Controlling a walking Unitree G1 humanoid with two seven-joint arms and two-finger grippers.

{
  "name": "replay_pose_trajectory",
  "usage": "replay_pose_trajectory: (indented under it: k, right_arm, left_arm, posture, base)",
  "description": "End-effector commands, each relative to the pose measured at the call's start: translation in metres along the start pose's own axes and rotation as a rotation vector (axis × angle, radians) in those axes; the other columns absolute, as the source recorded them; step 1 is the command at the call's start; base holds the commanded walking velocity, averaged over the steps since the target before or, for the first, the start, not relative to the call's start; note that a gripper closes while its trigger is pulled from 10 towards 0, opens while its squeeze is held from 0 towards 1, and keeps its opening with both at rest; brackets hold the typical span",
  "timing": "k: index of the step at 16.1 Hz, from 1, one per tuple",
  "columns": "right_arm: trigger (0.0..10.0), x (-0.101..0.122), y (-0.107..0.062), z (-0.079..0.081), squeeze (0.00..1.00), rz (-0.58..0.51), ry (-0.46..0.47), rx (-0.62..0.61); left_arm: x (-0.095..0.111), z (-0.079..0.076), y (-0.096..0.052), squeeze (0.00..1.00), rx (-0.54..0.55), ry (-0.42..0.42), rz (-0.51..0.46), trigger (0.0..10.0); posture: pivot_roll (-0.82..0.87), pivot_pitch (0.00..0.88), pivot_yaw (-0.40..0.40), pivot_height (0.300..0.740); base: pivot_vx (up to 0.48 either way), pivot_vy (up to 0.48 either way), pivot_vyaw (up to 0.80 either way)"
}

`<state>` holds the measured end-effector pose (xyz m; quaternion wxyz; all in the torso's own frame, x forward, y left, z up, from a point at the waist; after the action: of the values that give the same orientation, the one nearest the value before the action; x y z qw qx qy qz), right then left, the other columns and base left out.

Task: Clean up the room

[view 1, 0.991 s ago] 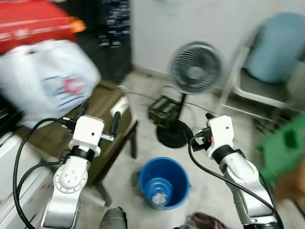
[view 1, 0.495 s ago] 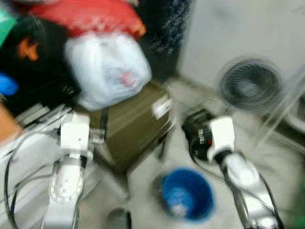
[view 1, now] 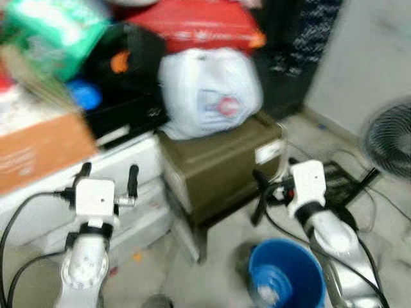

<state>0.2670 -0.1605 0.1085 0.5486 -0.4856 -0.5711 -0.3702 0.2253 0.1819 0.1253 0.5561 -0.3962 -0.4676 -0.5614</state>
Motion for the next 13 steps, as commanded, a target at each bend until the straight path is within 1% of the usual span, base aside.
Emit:
replay_pose_trajectory:
  k: [1,2,4,6,10,13]
  right_arm:
    - [10.0,0.004,0.0,-0.002,0.0,-0.016,-0.017,-0.01]
    - [10.0,0.004,-0.003,-0.004,0.0,-0.013,-0.021,-0.023]
    - [10.0,-0.003,-0.012,-0.012,0.0,0.013,-0.044,-0.057]
    - [10.0,-0.01,-0.017,-0.02,0.0,0.04,-0.047,-0.089]
    - [10.0,-0.007,-0.008,-0.019,0.0,0.03,-0.049,-0.084]
    - [10.0,-0.008,-0.01,-0.017,0.0,0.031,-0.047,-0.076]
  left_arm:
    - [0.0,0.007,-0.007,0.0,0.018,0.022,0.006,10.0]
    - [-0.001,0.008,-0.01,0.0,0.02,0.023,0.016,10.0]
    - [-0.006,0.01,-0.024,0.0,0.018,0.038,0.051,10.0]
    - [-0.009,0.013,-0.032,0.0,0.03,0.041,0.073,10.0]
    - [-0.008,0.014,-0.029,0.0,0.032,0.046,0.061,10.0]
    - [-0.009,0.013,-0.032,0.0,0.02,0.05,0.069,10.0]
  posture:
    - [-0.04,0.0,-0.019,0.74]
    - [-0.04,0.0,-0.019,0.74]
    - [-0.04,0.0,-0.019,0.74]
    - [-0.04,0.0,-0.019,0.74]
    - [-0.03,0.0,-0.024,0.74]
    - [-0.03,0.0,-0.025,0.74]
  base:
    - [0.0,0.0,0.8]
    - [0.0,0.0,0.8]
    - [0.0,0.0,0.8]
    - [0.0,0.0,0.8]
    - [0.0,0.0,0.8]
    - [0.0,0.0,0.8]
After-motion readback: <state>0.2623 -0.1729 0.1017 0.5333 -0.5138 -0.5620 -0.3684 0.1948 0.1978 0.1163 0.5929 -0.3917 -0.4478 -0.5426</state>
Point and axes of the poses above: a point about 5 cm out from each wrist's last joint towards the gripper, its own y axis pointing out of the wrist towards the gripper, its own x axis along the axis of the wrist's last joint, z = x × y, the point moved 2 cm from there along y, pointing out of the wrist towards the gripper, and after that the axes turned 1 degree about y, right-handed, at the moved point
